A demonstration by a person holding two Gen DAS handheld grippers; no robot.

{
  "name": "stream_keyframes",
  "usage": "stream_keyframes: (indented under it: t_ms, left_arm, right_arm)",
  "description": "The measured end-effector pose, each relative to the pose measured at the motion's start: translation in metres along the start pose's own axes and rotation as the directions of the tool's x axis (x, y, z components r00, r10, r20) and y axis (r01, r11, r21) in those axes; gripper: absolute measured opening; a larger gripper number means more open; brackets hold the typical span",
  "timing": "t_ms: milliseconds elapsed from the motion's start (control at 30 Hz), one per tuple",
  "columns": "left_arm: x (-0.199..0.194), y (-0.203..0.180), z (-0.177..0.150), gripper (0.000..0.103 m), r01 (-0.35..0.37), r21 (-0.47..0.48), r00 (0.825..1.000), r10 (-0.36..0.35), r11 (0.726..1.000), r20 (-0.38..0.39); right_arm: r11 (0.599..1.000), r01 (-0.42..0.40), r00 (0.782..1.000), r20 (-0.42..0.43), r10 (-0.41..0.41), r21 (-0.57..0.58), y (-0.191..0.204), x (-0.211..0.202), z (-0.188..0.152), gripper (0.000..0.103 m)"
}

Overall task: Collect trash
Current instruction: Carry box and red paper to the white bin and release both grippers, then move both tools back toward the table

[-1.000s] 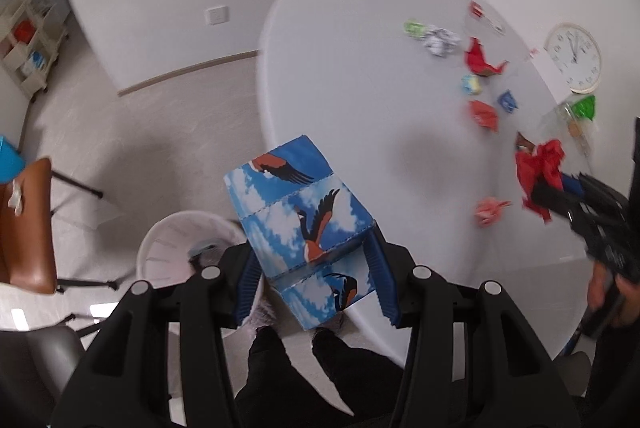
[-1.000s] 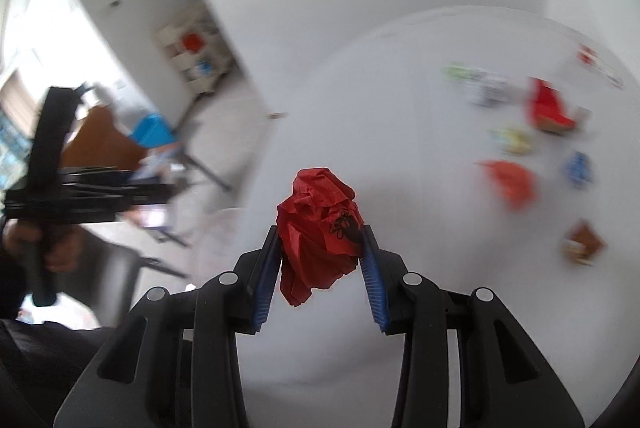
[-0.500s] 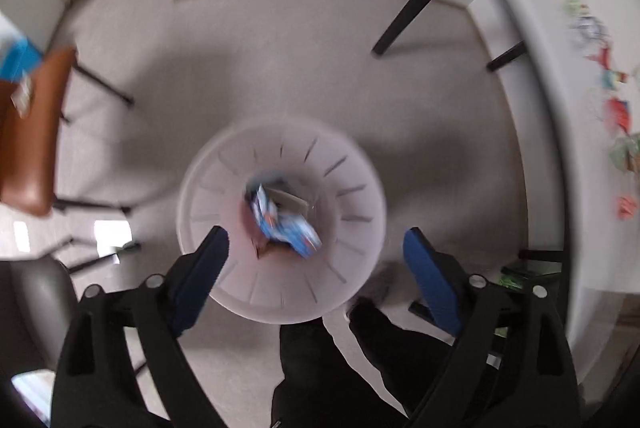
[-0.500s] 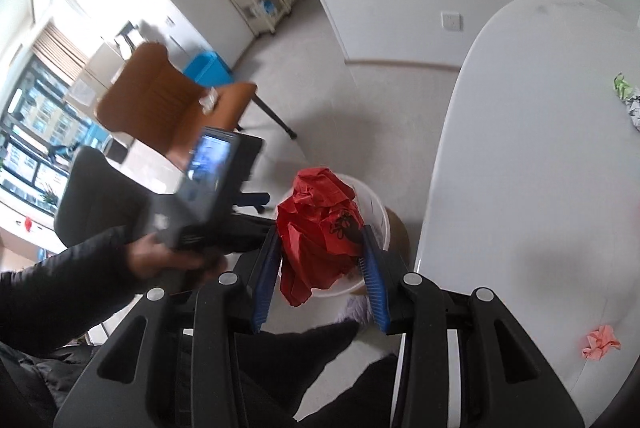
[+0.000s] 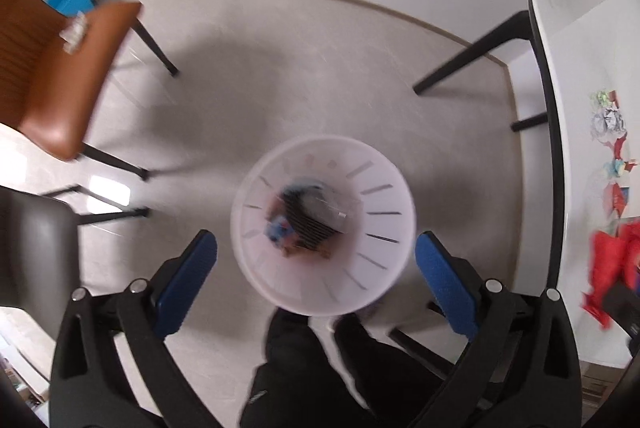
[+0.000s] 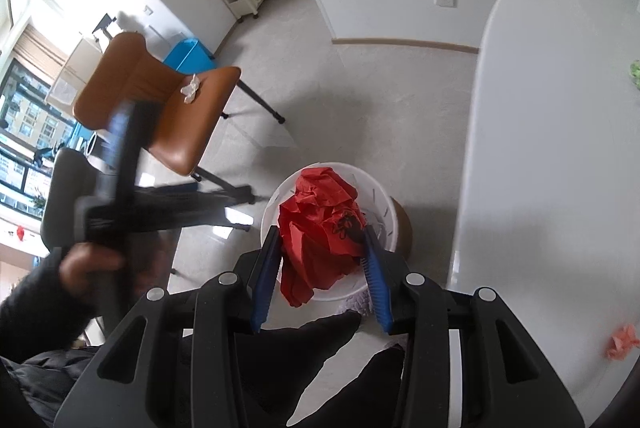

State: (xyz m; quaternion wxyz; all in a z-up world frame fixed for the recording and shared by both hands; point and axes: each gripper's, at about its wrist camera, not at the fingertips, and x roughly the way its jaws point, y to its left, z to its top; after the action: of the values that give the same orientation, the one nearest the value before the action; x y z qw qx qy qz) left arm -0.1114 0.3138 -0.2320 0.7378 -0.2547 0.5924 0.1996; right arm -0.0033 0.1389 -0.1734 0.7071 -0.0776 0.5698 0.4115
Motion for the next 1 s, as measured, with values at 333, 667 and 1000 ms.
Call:
stream_keyframes:
  t_ms: [333,667,1000]
  left_arm:
    - [-0.035,0.037,-0.002,0.095,-0.093,-0.04,0.994,0.095,0.995,0.062]
    - [-0.049,0.044,-0.006,0.095,-0.108,-0.027,0.988,0.111,0.994,0.104]
    - [-0.077,-0.001,0.006,0.095,-0.097,0.091,0.98,0.08,0.991,0.182]
  right_arm:
    - [0.995,-0.007,0.992,-0.127,-0.005,-0.098,0.028,0.105,0.008,0.051]
    - [0.992,0.064,0.987,-0.141,-0.078,-0.105,0.043,0.117,0.007,0.093]
    - [0.986,0.164,0.98,0.118,-0.162,-0.006,0.02,-0.028,0.007,0.1]
